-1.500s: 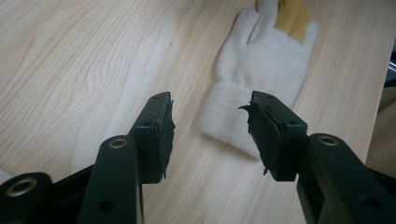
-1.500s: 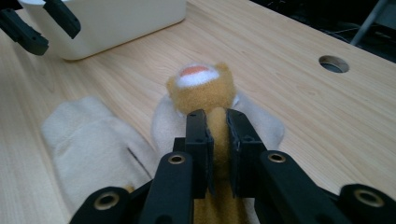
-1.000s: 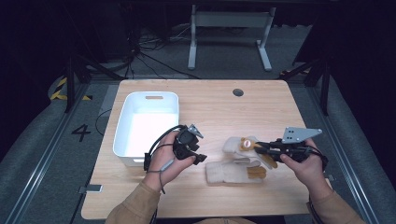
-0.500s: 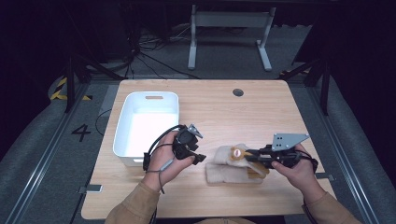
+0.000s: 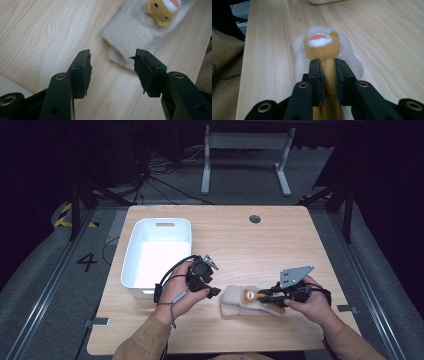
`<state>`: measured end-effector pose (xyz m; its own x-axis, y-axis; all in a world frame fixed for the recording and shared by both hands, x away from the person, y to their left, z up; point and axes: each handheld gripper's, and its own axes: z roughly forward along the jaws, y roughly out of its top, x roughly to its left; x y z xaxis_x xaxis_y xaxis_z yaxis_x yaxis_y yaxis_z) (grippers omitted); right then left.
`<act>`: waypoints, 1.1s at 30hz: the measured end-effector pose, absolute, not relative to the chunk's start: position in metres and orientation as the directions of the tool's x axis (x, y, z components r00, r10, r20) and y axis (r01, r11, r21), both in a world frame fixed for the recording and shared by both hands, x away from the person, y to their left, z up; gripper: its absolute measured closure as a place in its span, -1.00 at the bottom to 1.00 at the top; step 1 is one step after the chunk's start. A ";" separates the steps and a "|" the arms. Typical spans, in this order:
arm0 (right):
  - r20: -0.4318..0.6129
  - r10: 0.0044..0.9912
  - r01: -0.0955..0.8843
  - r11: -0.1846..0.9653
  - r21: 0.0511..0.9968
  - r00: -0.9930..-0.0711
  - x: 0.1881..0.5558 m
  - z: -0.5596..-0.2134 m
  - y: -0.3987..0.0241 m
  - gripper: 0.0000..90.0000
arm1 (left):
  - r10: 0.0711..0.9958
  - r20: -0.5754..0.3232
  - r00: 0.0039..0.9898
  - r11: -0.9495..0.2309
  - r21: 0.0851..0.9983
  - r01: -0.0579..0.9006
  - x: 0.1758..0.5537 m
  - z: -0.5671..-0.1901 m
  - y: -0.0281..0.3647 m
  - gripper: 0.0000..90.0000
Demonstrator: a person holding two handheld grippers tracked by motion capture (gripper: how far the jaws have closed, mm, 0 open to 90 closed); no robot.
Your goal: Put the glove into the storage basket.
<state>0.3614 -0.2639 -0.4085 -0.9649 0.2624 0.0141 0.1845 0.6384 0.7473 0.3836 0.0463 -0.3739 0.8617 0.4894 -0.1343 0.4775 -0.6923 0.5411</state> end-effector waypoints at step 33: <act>0.066 0.424 0.386 0.735 0.557 -0.903 0.356 -0.401 -0.301 0.55 | 0.395 -0.160 0.904 -0.799 0.426 0.425 0.376 -0.389 0.020 0.09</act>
